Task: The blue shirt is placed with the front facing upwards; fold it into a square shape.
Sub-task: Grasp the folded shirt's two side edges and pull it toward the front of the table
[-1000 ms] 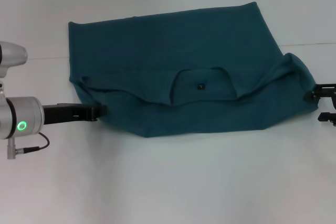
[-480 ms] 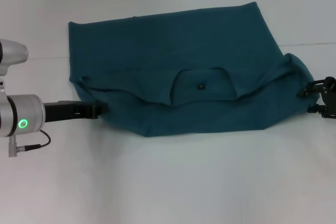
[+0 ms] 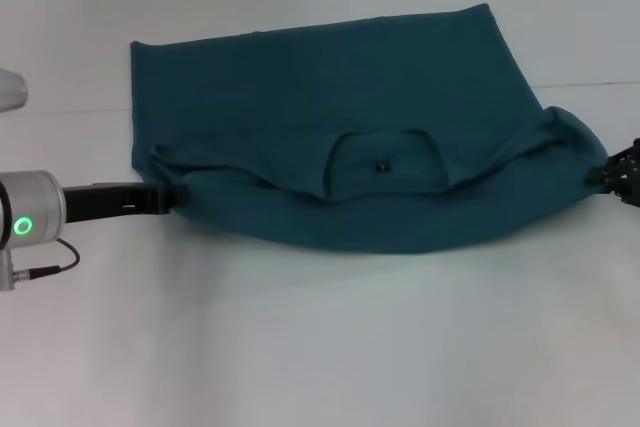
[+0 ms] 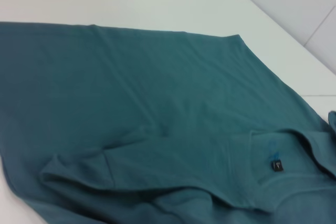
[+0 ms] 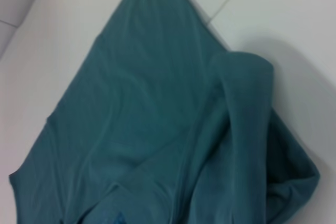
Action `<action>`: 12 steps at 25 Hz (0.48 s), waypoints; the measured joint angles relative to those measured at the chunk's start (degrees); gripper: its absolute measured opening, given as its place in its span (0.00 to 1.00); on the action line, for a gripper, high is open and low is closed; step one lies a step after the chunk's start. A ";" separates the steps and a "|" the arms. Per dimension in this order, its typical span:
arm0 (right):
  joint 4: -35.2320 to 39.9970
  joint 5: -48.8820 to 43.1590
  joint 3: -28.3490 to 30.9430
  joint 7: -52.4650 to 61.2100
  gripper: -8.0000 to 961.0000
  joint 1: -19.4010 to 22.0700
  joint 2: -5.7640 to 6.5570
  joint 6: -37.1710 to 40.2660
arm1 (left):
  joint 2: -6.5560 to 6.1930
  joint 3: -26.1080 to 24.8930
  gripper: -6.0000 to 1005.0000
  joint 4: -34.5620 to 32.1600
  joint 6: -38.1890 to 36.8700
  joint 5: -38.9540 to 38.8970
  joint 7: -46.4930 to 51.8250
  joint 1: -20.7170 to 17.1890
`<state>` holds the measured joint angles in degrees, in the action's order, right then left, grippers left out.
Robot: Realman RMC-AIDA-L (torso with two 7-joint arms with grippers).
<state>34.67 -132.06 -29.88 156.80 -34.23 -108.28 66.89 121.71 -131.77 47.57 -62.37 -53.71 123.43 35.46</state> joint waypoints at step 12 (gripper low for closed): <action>3.15 2.86 0.26 -3.99 0.12 4.47 0.36 5.18 | -1.15 -2.10 0.01 -0.33 -0.72 0.01 1.33 -0.07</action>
<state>37.82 -129.19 -29.62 152.80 -29.75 -107.92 72.08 120.56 -133.87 47.24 -63.08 -53.70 124.75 35.39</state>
